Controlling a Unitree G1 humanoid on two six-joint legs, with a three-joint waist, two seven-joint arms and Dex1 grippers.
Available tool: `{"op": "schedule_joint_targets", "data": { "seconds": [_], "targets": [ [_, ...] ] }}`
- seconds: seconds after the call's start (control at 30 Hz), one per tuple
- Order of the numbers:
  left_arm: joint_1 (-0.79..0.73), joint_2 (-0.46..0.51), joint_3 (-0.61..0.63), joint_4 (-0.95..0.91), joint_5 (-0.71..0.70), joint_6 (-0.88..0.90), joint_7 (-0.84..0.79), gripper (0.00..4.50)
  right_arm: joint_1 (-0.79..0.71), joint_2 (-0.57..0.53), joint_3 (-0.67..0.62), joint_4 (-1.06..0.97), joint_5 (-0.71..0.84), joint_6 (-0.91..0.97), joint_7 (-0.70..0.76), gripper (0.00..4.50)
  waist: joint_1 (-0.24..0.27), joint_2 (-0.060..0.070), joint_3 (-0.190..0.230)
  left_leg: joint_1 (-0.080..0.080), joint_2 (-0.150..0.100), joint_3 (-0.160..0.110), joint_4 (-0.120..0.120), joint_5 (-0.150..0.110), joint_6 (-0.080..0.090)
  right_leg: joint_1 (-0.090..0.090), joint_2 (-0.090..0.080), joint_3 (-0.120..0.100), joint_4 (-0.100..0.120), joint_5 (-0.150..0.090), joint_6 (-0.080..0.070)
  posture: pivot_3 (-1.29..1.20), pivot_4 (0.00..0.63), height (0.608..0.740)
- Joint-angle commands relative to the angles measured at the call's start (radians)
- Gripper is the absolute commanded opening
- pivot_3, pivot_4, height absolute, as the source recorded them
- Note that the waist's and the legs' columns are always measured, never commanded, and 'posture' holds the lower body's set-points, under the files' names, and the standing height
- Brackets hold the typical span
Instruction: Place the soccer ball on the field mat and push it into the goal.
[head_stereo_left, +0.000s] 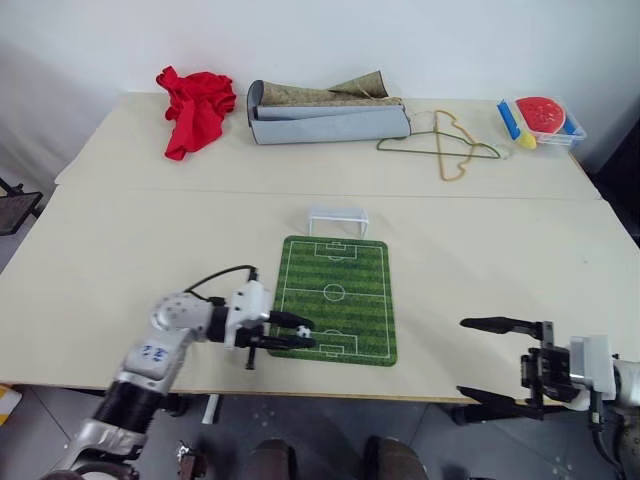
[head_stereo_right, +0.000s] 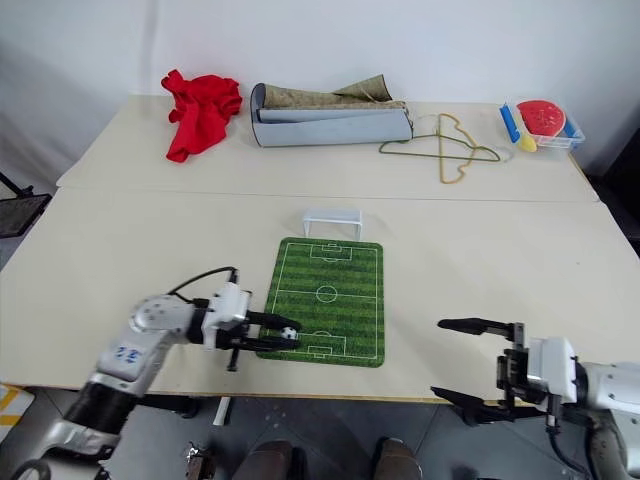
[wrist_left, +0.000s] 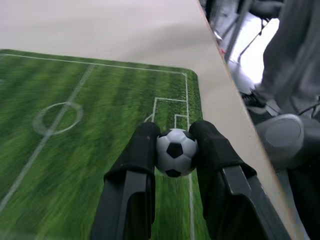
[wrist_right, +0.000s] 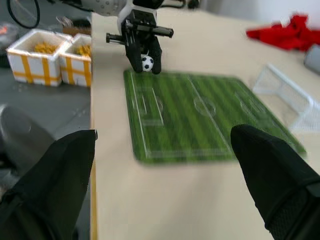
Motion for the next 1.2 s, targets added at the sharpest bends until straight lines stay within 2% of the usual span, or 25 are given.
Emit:
{"op": "schedule_joint_targets", "data": {
  "seconds": [0.03, 0.2, 0.53, 0.6, 0.83, 1.2],
  "targets": [
    [-0.03, -0.03, -0.03, 0.031, 0.06, -0.039, 0.027, 0.87, 0.03, -0.004, -0.046, -0.01, 0.007, -0.023, 0.01, 4.5, -0.003, 0.0, 0.0, 0.0, 0.0, 0.0, 0.0, 0.0, 0.0, 0.0, 0.0, 0.0, 0.0, 0.0, 0.0, 0.0, 0.15, 0.74],
    [-0.053, -0.072, -0.063, 0.085, 0.111, -0.073, 0.042, 0.87, 0.082, 0.021, -0.052, -0.057, -0.002, -0.033, -0.026, 4.5, 0.0, 0.0, 0.0, 0.0, 0.001, 0.001, 0.0, 0.0, 0.0, 0.0, 0.001, 0.001, 0.0, 0.0, 0.0, 0.0, 0.15, 0.74],
    [-0.068, -0.096, -0.082, 0.129, 0.138, -0.124, 0.033, 0.87, 0.111, 0.071, -0.019, -0.114, -0.043, -0.04, -0.115, 4.5, 0.003, 0.001, 0.0, 0.001, 0.001, 0.001, 0.001, 0.0, 0.0, 0.001, 0.001, 0.001, 0.0, 0.0, 0.0, 0.0, 0.15, 0.74],
    [-0.068, -0.096, -0.083, 0.123, 0.134, -0.114, 0.029, 1.6, 0.106, 0.075, -0.014, -0.116, -0.049, -0.039, -0.124, 4.5, 0.003, 0.001, -0.001, 0.001, 0.001, 0.001, 0.001, 0.0, 0.0, 0.001, 0.001, 0.001, 0.0, 0.0, 0.0, 0.0, 0.15, 0.74],
    [-0.058, -0.111, -0.064, 0.103, 0.113, -0.136, 0.037, 3.69, 0.085, 0.078, 0.006, -0.1, -0.061, -0.041, -0.135, 4.5, 0.003, 0.001, -0.001, 0.001, 0.001, 0.001, 0.001, 0.0, 0.0, 0.001, 0.001, 0.001, 0.0, 0.0, 0.0, 0.0, 0.15, 0.74],
    [-0.051, -0.092, 0.007, 0.065, 0.015, -0.116, -0.005, 3.69, 0.046, 0.085, 0.042, -0.059, -0.078, -0.053, -0.14, 4.5, 0.0, 0.001, -0.001, 0.001, 0.001, 0.001, 0.001, 0.0, 0.0, 0.001, 0.001, 0.001, 0.0, 0.0, 0.0, 0.0, 0.15, 0.74]
  ]
}}
